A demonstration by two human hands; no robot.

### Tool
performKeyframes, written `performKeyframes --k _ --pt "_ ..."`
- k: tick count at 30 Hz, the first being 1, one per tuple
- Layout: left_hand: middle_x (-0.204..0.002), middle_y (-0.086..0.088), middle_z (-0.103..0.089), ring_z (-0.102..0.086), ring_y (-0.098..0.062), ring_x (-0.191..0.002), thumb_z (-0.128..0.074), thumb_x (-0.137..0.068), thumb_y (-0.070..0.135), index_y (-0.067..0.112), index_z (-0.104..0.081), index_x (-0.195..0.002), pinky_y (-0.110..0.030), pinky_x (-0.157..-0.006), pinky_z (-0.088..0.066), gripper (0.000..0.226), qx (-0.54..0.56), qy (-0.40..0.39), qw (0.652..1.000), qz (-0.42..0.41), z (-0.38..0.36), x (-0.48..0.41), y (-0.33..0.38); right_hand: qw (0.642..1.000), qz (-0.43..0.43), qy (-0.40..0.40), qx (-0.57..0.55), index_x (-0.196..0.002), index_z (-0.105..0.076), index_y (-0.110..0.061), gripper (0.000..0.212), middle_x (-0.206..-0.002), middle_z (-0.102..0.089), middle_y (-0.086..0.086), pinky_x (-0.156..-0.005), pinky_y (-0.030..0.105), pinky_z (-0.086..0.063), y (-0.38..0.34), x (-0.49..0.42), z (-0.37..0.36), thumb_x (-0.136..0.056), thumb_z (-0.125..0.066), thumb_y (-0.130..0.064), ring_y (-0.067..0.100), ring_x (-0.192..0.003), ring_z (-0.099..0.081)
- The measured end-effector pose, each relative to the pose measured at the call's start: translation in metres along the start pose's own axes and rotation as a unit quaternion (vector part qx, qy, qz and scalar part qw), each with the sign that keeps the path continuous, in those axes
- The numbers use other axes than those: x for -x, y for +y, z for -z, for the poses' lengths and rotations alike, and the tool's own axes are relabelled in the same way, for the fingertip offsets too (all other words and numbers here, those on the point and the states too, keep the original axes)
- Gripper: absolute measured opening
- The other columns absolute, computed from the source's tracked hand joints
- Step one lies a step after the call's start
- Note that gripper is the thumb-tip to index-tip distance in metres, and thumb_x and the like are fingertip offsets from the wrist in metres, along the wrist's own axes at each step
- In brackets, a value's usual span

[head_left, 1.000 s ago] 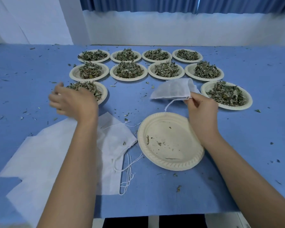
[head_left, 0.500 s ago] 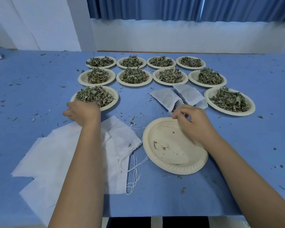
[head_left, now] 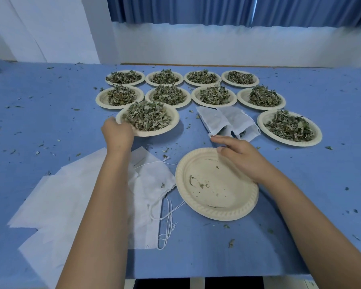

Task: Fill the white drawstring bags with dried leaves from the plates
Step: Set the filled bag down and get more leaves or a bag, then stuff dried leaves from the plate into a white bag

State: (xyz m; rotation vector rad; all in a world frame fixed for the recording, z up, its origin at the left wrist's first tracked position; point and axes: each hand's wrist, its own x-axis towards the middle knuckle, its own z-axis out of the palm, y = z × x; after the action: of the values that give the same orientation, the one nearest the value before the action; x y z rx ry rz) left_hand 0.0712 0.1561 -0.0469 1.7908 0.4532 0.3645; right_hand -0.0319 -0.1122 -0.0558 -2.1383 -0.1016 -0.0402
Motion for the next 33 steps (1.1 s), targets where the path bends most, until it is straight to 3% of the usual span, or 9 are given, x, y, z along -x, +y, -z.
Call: performKeyframes --k 3,8,11,17,19,21,24,30,33 --pt "-0.141 -0.007 -0.045 -0.056 -0.023 -0.103 -0.040 -0.096 0.003 0.011 -0.034 -0.148 -0.030 -0.075 -0.044 0.053 0.038 -0.088 0.995 0.009 -0.003 0.007 0.004 0.996 0.056 0.059 -0.026 -0.111 -0.070 -0.014 0.027 -0.121 -0.066 -0.007 -0.097 0.012 -0.042 -0.002 0.003 0.001 -0.098 -0.049 -0.005 -0.002 -0.113 -0.058" --pt "-0.116 -0.002 -0.055 -0.053 -0.007 -0.066 -0.043 -0.096 -0.004 0.013 -0.042 -0.142 -0.019 -0.051 -0.039 0.049 0.065 -0.277 0.958 -0.026 -0.004 0.030 0.017 0.984 0.038 0.150 -0.087 -0.088 -0.070 -0.013 0.031 -0.083 -0.071 0.001 -0.072 0.031 -0.050 0.000 0.001 0.010 -0.098 -0.042 -0.004 0.014 -0.072 -0.063" --pt "-0.108 -0.001 -0.055 -0.044 0.000 -0.047 -0.043 -0.095 -0.009 0.012 -0.048 -0.138 -0.014 -0.041 -0.031 0.048 0.071 -0.374 0.924 -0.024 -0.002 0.046 0.024 0.985 0.016 0.158 -0.066 -0.086 -0.070 -0.005 0.029 -0.079 -0.067 0.008 -0.068 0.024 -0.046 0.002 0.000 0.014 -0.098 -0.043 -0.007 0.009 -0.070 -0.058" --pt "-0.110 0.001 -0.058 -0.047 0.000 -0.045 -0.040 -0.095 -0.012 0.014 -0.051 -0.137 -0.013 -0.040 -0.033 0.050 0.024 -0.493 0.870 -0.021 0.001 0.066 0.032 0.967 -0.083 0.150 -0.189 -0.081 -0.072 -0.009 0.031 -0.078 -0.070 0.002 -0.076 0.031 -0.049 -0.001 0.002 0.021 -0.097 -0.047 -0.016 0.014 -0.075 -0.064" --pt "-0.112 0.001 -0.057 -0.044 -0.001 -0.044 -0.042 -0.094 -0.011 0.015 -0.051 -0.136 -0.013 -0.041 -0.031 0.050 -0.008 -0.524 0.851 -0.029 0.000 0.068 0.031 0.970 -0.094 0.125 -0.184 -0.093 -0.073 -0.007 0.030 -0.079 -0.069 0.004 -0.067 0.026 -0.047 -0.002 0.002 0.022 -0.099 -0.045 -0.015 0.014 -0.067 -0.060" --pt "-0.110 0.002 -0.059 -0.044 -0.001 -0.044 -0.043 -0.095 -0.010 0.015 -0.054 -0.134 -0.012 -0.041 -0.031 0.047 -0.044 -0.547 0.835 -0.041 -0.001 0.070 0.030 0.974 -0.083 0.099 -0.186 -0.103 -0.068 0.003 0.031 -0.077 -0.066 0.007 -0.055 0.021 -0.037 -0.001 0.003 0.021 -0.101 -0.040 -0.011 0.013 -0.058 -0.049" --pt "-0.083 0.009 -0.069 -0.048 0.000 -0.045 -0.044 -0.095 -0.009 0.016 -0.061 -0.126 -0.011 -0.042 -0.034 0.043 -0.075 -0.561 0.823 -0.039 -0.003 0.071 0.028 0.976 -0.082 0.088 -0.182 -0.102 -0.067 0.005 0.033 -0.077 -0.067 0.008 -0.053 0.019 -0.036 -0.001 0.004 0.022 -0.102 -0.038 -0.011 0.013 -0.058 -0.047" --pt "-0.067 0.014 -0.069 -0.051 0.002 -0.043 -0.051 -0.094 -0.006 0.016 -0.065 -0.122 -0.010 -0.043 -0.037 0.038 -0.095 -0.526 0.842 -0.077 -0.009 0.068 0.024 0.987 -0.101 0.033 -0.120 -0.103 -0.070 -0.009 0.037 -0.102 -0.073 0.000 -0.077 0.014 -0.049 0.001 0.003 0.016 -0.104 -0.037 -0.024 0.004 -0.086 -0.066" --pt "-0.067 0.015 -0.070 -0.049 0.002 -0.043 -0.064 -0.089 0.000 0.019 -0.070 -0.115 -0.010 -0.043 -0.037 0.033 -0.092 -0.487 0.862 -0.101 -0.013 0.067 0.023 0.989 -0.071 0.121 -0.034 -0.096 -0.073 -0.008 0.032 -0.099 -0.073 0.004 -0.090 0.027 -0.050 0.009 0.001 0.016 -0.101 -0.044 -0.020 0.013 -0.092 -0.066"
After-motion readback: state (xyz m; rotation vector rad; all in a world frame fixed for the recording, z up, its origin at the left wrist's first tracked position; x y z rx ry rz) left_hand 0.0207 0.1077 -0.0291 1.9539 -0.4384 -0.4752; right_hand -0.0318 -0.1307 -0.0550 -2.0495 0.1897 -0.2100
